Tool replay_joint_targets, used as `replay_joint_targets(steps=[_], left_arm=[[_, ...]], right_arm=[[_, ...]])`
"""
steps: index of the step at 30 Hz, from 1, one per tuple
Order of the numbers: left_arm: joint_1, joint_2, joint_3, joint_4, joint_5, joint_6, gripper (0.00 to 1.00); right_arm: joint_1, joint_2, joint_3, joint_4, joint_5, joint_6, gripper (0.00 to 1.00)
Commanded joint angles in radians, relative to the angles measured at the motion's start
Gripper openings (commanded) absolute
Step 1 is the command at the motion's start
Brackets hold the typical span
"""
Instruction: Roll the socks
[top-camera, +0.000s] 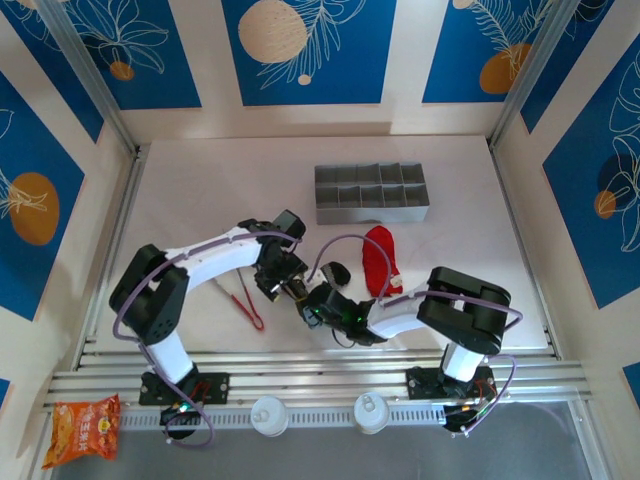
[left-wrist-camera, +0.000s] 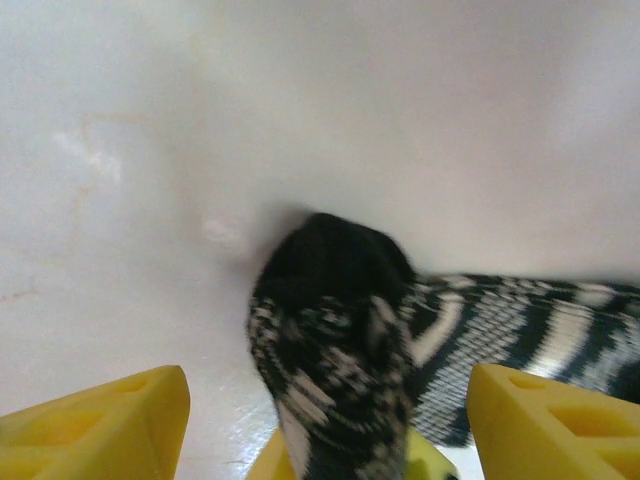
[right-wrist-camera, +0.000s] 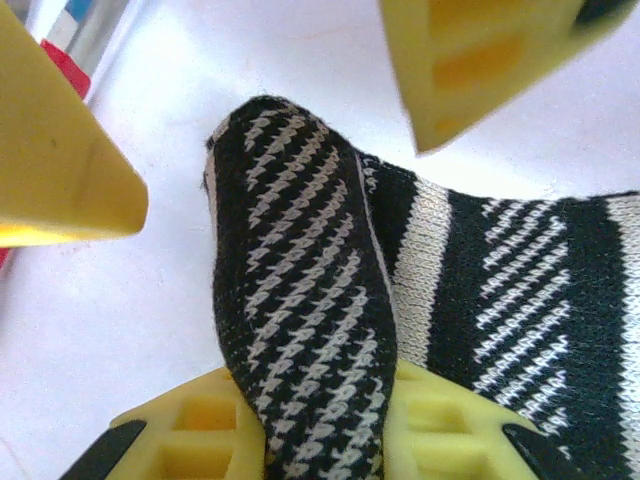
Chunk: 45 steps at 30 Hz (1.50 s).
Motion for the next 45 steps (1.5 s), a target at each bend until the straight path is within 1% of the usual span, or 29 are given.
replay_joint_targets(steps=[1,3,6,10,12,22,29,37,38,40,41,42,43,44,45], left_arm=[[0.016,-0.079,-0.041,0.032,-0.065,0.062,0.71],[0.022,-0.126,-0.101,0.099,-0.049,0.088,0.68],[0.023,-0.176,-0.184,0.175,-0.023,0.105,0.60],[0.022,-0.205,-0.278,0.341,0.022,0.119,0.57],[0.015,-0.180,-0.282,0.370,0.045,0.124,0.56],[-0.039,-0.054,-0.250,0.298,0.081,0.165,0.50],[-0.097,0.012,-0.226,0.202,0.084,0.202,0.49],[-0.134,0.099,-0.211,0.129,0.093,0.246,0.48],[-0.140,0.116,-0.205,0.119,0.099,0.251,0.45],[-0.147,0.153,-0.196,0.105,0.117,0.258,0.33],[-0.151,0.173,-0.191,0.100,0.125,0.266,0.24],[-0.152,0.195,-0.184,0.092,0.135,0.273,0.13],[-0.152,0.210,-0.180,0.084,0.142,0.278,0.03],[-0.150,0.222,-0.175,0.066,0.139,0.278,0.00],[-0.147,0.226,-0.176,0.054,0.129,0.269,0.00]], right_arm=[[-0.014,0.125,-0.103,-0.255,-0.174,0.126,0.00],[-0.028,0.138,-0.123,-0.232,-0.202,0.157,0.00],[-0.049,0.148,-0.157,-0.184,-0.228,0.196,0.00],[-0.063,0.157,-0.171,-0.154,-0.253,0.216,0.00],[-0.067,0.166,-0.171,-0.148,-0.263,0.221,0.00],[-0.095,0.180,-0.149,-0.162,-0.278,0.222,0.00],[-0.140,0.186,-0.147,-0.165,-0.298,0.199,0.00],[-0.174,0.196,-0.133,-0.177,-0.318,0.174,0.00],[-0.177,0.197,-0.128,-0.185,-0.319,0.171,0.00],[-0.178,0.197,-0.118,-0.199,-0.317,0.163,0.00],[-0.178,0.196,-0.111,-0.209,-0.315,0.158,0.00],[-0.178,0.194,-0.102,-0.222,-0.314,0.149,0.00],[-0.179,0.191,-0.094,-0.233,-0.312,0.141,0.00],[-0.178,0.184,-0.085,-0.246,-0.312,0.128,0.01],[-0.176,0.173,-0.076,-0.256,-0.309,0.108,0.04]])
